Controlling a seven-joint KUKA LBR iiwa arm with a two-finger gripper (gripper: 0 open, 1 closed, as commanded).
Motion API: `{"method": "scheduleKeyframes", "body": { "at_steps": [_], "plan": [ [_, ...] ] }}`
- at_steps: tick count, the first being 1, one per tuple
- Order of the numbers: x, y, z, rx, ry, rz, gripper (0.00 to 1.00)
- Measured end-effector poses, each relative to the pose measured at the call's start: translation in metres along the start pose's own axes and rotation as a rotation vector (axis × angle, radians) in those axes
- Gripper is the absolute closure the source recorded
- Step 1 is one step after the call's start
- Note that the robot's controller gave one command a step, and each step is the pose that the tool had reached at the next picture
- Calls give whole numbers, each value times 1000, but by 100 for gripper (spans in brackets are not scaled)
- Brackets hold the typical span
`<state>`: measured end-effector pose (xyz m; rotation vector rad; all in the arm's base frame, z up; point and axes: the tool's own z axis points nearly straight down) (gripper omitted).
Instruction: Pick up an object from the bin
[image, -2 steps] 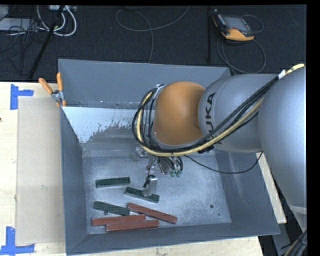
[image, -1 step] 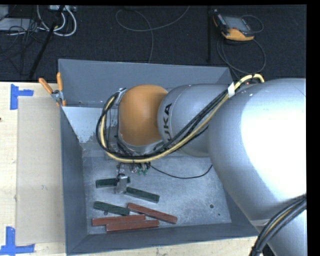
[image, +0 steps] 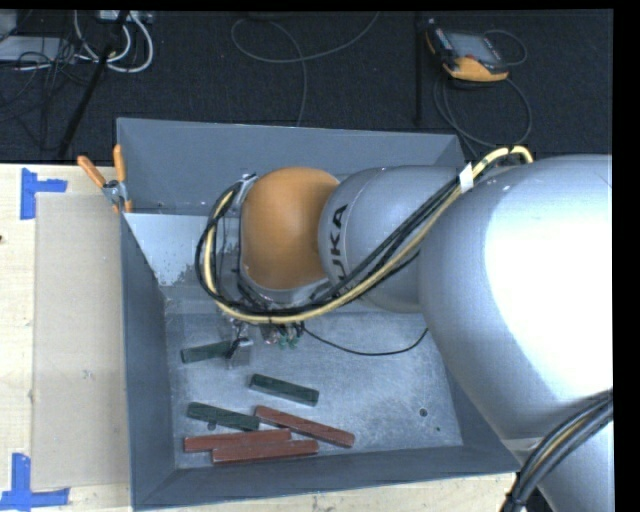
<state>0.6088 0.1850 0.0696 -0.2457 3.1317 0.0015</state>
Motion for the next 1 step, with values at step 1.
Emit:
{"method": "scheduleKeyframes", "body": {
  "at_steps": [1],
  "plan": [
    [17,-25,-151,0,-8,77,100]
  ]
}}
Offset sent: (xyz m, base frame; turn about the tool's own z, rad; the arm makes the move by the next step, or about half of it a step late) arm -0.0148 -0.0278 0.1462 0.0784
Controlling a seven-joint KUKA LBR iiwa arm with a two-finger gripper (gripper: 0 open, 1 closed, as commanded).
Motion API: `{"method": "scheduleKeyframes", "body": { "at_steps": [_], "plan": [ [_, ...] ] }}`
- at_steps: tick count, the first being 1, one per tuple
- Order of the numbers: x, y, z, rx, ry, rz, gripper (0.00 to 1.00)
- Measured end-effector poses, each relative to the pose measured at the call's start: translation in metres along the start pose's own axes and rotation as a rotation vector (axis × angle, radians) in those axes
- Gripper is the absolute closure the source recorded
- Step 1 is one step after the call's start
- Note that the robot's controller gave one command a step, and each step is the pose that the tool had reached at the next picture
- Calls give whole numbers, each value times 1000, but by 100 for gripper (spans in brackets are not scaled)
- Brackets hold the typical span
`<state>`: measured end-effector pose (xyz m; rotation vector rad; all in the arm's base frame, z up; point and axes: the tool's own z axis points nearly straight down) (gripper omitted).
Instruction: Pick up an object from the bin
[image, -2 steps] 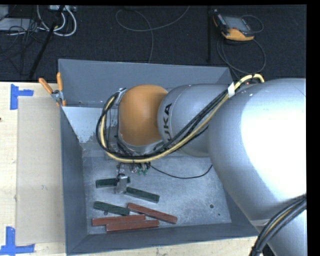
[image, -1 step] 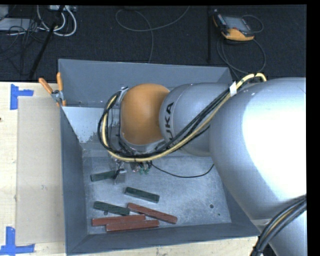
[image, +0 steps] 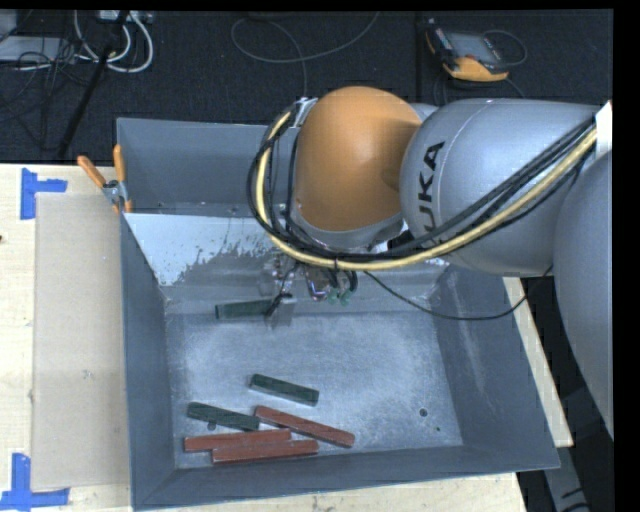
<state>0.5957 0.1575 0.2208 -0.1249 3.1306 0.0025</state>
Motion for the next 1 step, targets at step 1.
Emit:
{"method": "scheduleKeyframes", "body": {
  "at_steps": [1],
  "plan": [
    [24,4,-19,-1,7,-302,100]
  ]
}}
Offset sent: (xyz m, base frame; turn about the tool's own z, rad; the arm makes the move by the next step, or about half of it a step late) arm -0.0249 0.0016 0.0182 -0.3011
